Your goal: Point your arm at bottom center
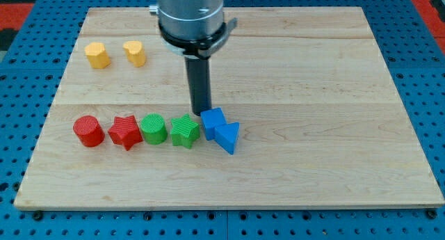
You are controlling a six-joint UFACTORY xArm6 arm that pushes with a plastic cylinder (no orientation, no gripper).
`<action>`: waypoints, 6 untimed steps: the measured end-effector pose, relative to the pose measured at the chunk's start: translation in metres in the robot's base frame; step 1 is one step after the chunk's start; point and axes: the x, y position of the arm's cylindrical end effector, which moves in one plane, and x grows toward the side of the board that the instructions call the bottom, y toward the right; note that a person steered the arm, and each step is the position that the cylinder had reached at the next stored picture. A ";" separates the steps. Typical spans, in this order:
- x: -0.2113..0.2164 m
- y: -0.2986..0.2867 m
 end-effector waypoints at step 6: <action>0.141 0.101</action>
